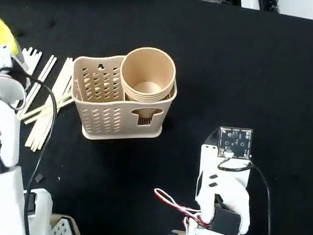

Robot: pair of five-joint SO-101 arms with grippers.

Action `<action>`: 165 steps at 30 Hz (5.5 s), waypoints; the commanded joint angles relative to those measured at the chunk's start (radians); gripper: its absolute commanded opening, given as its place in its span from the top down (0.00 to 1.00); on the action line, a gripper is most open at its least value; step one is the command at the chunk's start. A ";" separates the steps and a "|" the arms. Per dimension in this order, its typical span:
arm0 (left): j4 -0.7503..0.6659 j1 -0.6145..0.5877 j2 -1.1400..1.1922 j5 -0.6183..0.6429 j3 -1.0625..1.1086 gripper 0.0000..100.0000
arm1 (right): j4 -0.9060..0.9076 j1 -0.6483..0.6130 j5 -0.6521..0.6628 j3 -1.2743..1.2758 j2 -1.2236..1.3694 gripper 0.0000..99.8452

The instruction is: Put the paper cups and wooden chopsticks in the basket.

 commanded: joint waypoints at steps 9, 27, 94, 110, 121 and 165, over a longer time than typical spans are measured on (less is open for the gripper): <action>0.063 0.016 -0.060 0.025 -0.027 0.97 | -0.011 -0.009 0.000 -0.004 -0.065 0.98; 0.144 0.412 -0.049 0.025 -0.228 0.97 | -0.011 -0.008 0.000 -0.004 -0.065 0.98; 0.669 -0.044 1.542 -0.761 -0.989 0.75 | -0.012 -0.008 0.000 -0.004 -0.065 0.98; 0.667 -0.018 1.838 -0.766 -1.164 0.87 | -0.012 -0.008 0.000 -0.004 -0.065 0.98; 0.710 -0.008 1.835 -0.761 -1.165 0.97 | -0.012 -0.008 0.000 -0.004 -0.065 0.98; 1.103 0.105 0.804 -0.462 -1.242 0.97 | -0.011 -0.008 0.000 -0.004 -0.065 0.98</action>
